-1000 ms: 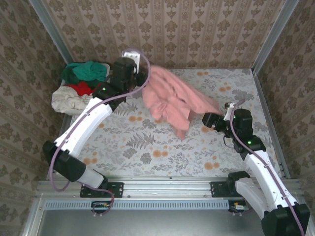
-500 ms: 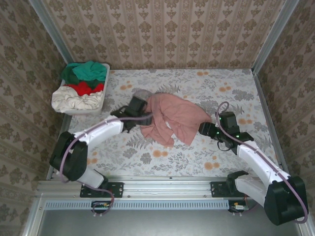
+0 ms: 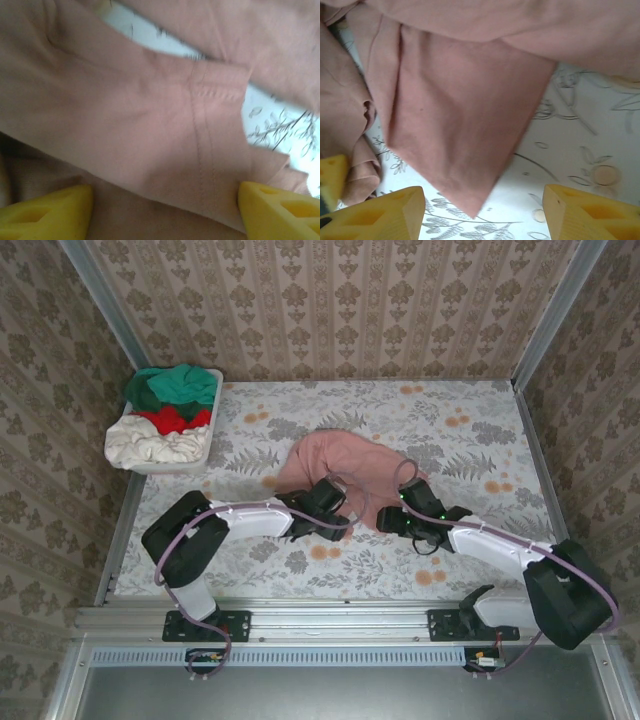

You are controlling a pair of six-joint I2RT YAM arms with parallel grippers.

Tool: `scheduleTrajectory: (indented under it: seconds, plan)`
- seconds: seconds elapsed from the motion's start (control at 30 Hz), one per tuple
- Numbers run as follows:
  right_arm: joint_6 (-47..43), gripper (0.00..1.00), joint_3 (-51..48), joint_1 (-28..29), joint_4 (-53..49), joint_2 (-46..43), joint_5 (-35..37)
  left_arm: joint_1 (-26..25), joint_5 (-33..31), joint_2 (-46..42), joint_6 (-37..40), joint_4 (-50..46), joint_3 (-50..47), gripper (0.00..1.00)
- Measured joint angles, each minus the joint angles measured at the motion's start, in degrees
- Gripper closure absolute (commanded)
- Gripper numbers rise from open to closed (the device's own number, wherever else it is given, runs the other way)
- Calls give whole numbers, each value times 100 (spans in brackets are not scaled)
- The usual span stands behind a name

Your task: Fold and stack the t-shirts

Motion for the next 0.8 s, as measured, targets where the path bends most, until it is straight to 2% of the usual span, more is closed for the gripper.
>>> scheduleTrajectory:
  seconds: [0.1, 0.17, 0.23, 0.27, 0.4, 0.53, 0.63, 0.7, 0.8]
  plan:
    - [83, 36, 13, 173, 83, 376, 103, 13, 48, 52, -94, 146, 4, 45]
    - [116, 36, 92, 232, 57, 584, 262, 63, 48, 125, -129, 236, 44, 65]
    - [153, 36, 225, 289, -59, 688, 363, 157, 140, 146, -140, 323, 46, 78]
    - [170, 38, 280, 326, -127, 758, 450, 229, 221, 142, -164, 358, 33, 80]
    - [245, 58, 597, 472, -538, 1095, 866, 627, 479, -251, -216, 216, -208, 89]
    - [245, 82, 957, 555, -1043, 1390, 1202, 929, 446, -1257, -184, -511, -166, 94]
    - [188, 96, 1038, 573, -1108, 1423, 1366, 1067, 396, -2111, -116, -951, 57, 98]
    - [125, 100, 1034, 573, -1108, 1349, 1414, 1217, 352, -2658, -101, -1248, 234, 100]
    - [74, 100, 1025, 557, -1377, 846, 1567, 1497, 131, -3379, -101, -1781, 538, 100]
